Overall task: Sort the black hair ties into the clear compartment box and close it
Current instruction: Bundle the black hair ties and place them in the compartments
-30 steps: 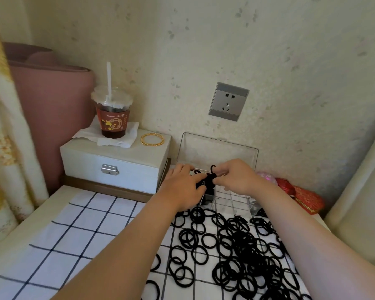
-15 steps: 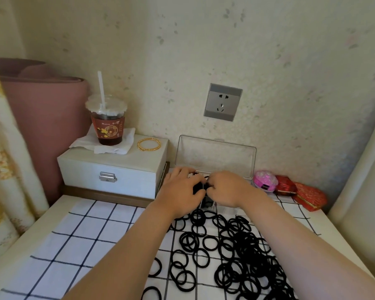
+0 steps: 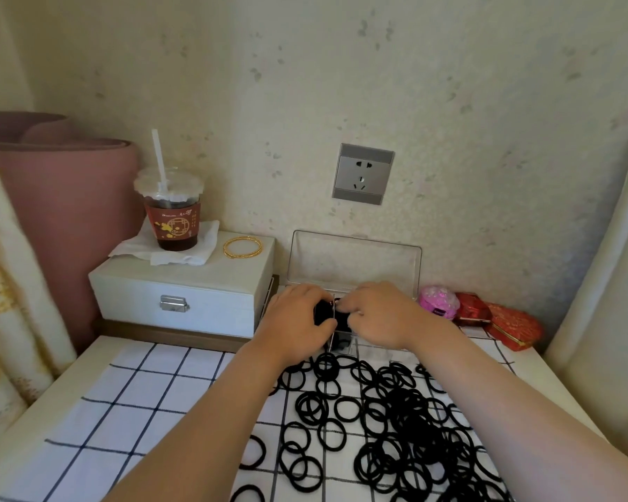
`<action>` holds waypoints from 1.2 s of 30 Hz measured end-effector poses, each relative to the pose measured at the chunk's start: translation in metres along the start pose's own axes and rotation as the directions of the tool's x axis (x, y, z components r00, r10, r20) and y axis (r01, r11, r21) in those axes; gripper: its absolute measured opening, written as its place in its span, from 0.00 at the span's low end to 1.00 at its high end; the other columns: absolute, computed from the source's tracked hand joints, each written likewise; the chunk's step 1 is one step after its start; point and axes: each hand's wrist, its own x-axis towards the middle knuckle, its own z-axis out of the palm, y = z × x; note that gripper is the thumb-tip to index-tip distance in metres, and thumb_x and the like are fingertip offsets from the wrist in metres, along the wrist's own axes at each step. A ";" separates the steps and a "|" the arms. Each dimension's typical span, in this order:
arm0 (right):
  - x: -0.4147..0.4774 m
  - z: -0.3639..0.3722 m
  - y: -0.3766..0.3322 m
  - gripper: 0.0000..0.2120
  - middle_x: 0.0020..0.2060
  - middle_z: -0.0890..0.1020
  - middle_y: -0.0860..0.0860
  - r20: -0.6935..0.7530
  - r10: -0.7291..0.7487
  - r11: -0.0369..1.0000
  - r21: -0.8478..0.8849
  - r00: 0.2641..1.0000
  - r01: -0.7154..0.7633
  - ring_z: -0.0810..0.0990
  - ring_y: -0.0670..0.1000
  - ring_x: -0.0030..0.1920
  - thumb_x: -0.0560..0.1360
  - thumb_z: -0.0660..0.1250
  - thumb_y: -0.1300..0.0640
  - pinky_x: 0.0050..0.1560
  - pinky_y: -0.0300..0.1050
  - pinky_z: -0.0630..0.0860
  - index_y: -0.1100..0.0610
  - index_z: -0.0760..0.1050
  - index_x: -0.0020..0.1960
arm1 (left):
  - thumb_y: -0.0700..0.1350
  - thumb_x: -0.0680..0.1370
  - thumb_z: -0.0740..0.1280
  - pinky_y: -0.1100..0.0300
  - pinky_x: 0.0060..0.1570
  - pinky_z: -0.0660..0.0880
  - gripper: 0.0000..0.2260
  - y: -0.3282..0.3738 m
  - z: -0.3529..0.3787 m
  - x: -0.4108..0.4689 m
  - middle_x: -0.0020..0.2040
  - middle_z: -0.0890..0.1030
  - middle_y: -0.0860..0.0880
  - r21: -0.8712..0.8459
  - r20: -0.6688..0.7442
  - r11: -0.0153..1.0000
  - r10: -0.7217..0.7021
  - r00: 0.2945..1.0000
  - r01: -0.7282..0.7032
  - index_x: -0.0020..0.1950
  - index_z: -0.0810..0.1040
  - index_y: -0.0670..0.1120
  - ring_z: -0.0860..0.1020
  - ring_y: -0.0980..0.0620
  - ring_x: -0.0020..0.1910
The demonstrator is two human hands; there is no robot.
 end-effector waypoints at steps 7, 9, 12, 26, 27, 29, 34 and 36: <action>0.009 0.012 -0.008 0.19 0.45 0.82 0.48 0.061 0.051 0.982 -0.184 0.997 -0.039 0.68 0.50 0.56 0.72 0.49 0.47 0.64 0.51 0.63 0.52 0.77 0.39 | 0.54 0.78 0.63 0.55 0.71 0.56 0.20 0.001 0.000 -0.002 0.71 0.70 0.55 0.067 0.038 0.997 0.021 0.999 -0.024 0.70 0.72 0.54 0.63 0.52 0.72; 0.008 0.005 -0.007 0.13 0.42 0.82 0.50 0.043 0.069 0.995 0.066 0.997 -0.072 0.73 0.52 0.53 0.74 0.57 0.56 0.59 0.52 0.69 0.51 0.79 0.38 | 0.54 0.78 0.63 0.54 0.72 0.57 0.21 0.001 -0.001 -0.003 0.72 0.69 0.54 0.054 0.047 0.998 0.027 0.999 -0.030 0.71 0.70 0.54 0.62 0.52 0.72; 0.000 -0.012 0.000 0.22 0.59 0.82 0.51 -0.029 0.165 0.887 0.442 0.986 -0.135 0.78 0.51 0.61 0.75 0.59 0.66 0.63 0.43 0.72 0.51 0.82 0.61 | 0.52 0.78 0.64 0.54 0.74 0.59 0.23 0.003 -0.004 -0.007 0.72 0.69 0.54 0.019 0.036 0.999 0.031 0.999 -0.031 0.74 0.67 0.54 0.60 0.53 0.74; -0.073 -0.024 -0.026 0.22 0.58 0.84 0.46 0.027 0.105 0.924 0.368 0.994 -0.108 0.80 0.40 0.54 0.75 0.61 0.70 0.51 0.25 0.70 0.52 0.82 0.61 | 0.49 0.77 0.66 0.56 0.59 0.73 0.14 0.042 -0.031 -0.072 0.56 0.75 0.54 0.017 0.104 0.997 0.077 0.992 -0.079 0.63 0.76 0.53 0.71 0.55 0.58; -0.081 -0.020 -0.028 0.22 0.57 0.84 0.45 0.043 0.104 0.924 0.366 0.994 -0.113 0.80 0.38 0.51 0.75 0.62 0.69 0.48 0.24 0.70 0.51 0.82 0.61 | 0.50 0.77 0.67 0.56 0.57 0.74 0.13 0.047 -0.031 -0.079 0.54 0.75 0.55 -0.001 0.147 0.998 0.069 0.987 -0.070 0.61 0.77 0.54 0.73 0.55 0.56; -0.099 -0.013 -0.031 0.20 0.56 0.84 0.43 0.094 0.106 0.928 0.348 0.990 -0.133 0.80 0.38 0.49 0.74 0.65 0.66 0.48 0.28 0.72 0.49 0.82 0.61 | 0.51 0.76 0.68 0.59 0.53 0.75 0.09 0.057 -0.031 -0.092 0.52 0.76 0.56 -0.033 0.206 0.998 0.064 0.976 -0.059 0.57 0.79 0.55 0.75 0.58 0.51; -0.137 -0.004 -0.025 0.17 0.51 0.83 0.47 0.150 0.163 0.953 0.233 0.975 -0.195 0.81 0.49 0.52 0.74 0.67 0.63 0.55 0.43 0.79 0.47 0.83 0.58 | 0.53 0.75 0.71 0.63 0.49 0.72 0.08 0.088 -0.020 -0.119 0.50 0.74 0.58 -0.056 0.330 0.993 0.116 0.937 -0.104 0.52 0.81 0.55 0.73 0.60 0.47; -0.149 -0.002 -0.021 0.16 0.49 0.83 0.47 0.136 0.189 0.950 0.226 0.973 -0.216 0.81 0.49 0.50 0.74 0.66 0.63 0.52 0.41 0.78 0.46 0.83 0.54 | 0.54 0.74 0.72 0.63 0.48 0.71 0.09 0.096 -0.015 -0.126 0.50 0.74 0.57 -0.009 0.377 0.990 0.136 0.916 -0.143 0.52 0.81 0.55 0.72 0.59 0.48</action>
